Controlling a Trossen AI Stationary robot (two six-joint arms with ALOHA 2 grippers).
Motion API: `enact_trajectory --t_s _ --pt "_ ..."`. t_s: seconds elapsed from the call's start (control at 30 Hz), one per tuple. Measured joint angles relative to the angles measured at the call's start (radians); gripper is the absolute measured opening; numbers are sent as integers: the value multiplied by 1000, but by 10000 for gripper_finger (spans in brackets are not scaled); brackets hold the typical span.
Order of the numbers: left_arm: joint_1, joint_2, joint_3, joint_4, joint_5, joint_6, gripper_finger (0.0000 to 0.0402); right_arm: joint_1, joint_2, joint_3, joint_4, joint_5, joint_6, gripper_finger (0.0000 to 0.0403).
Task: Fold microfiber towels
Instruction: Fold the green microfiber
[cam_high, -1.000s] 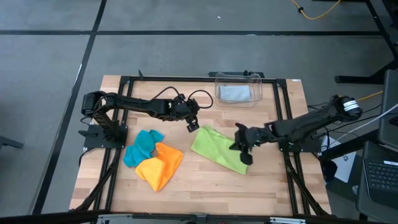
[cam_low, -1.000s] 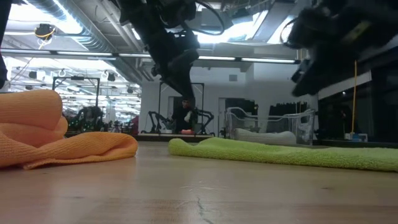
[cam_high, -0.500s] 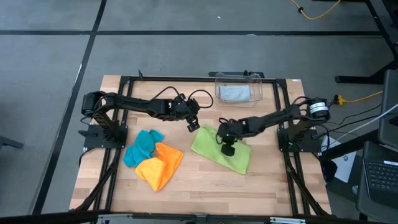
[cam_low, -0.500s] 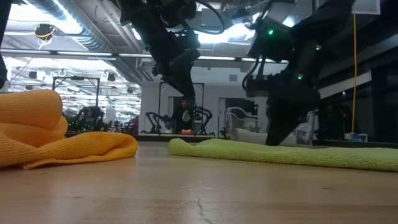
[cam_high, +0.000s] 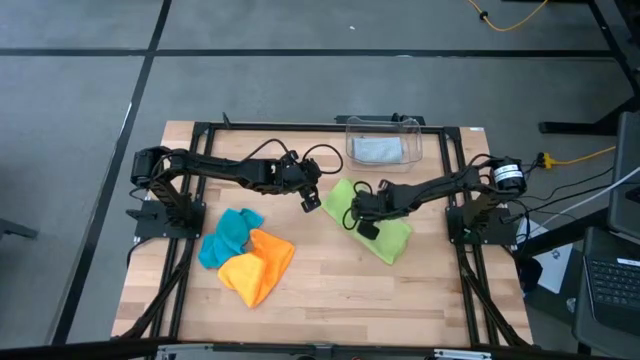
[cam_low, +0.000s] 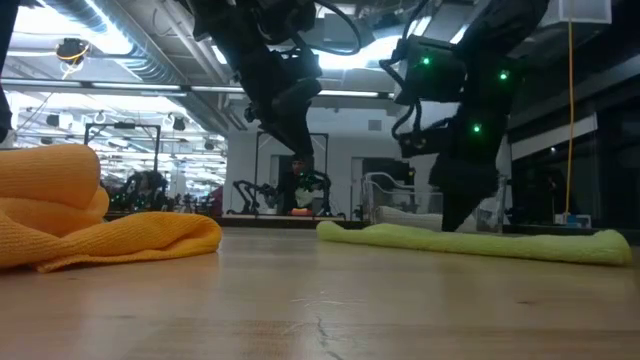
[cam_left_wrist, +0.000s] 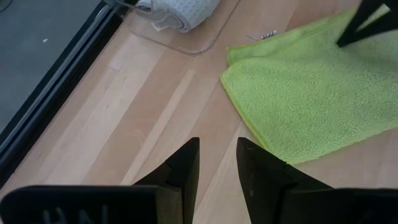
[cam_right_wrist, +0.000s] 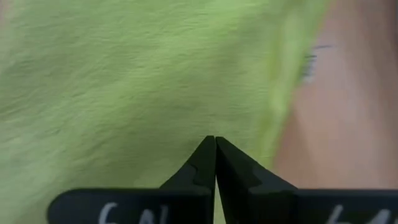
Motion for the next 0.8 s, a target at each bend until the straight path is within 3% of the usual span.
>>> enact_trajectory --t_s 0.2,0.37,0.53,0.8 --pt "-2 1 0 15 3 -7 99 5 -15 0 -78 -10 -28 13" --pt "-21 11 -1 62 12 -3 99 4 -66 0 -312 28 72 13" --pt "-31 18 -1 87 13 0 99 16 -127 0 -484 -47 157 13" --pt "-30 18 0 90 12 0 99 87 -154 -15 -360 -218 22 13"
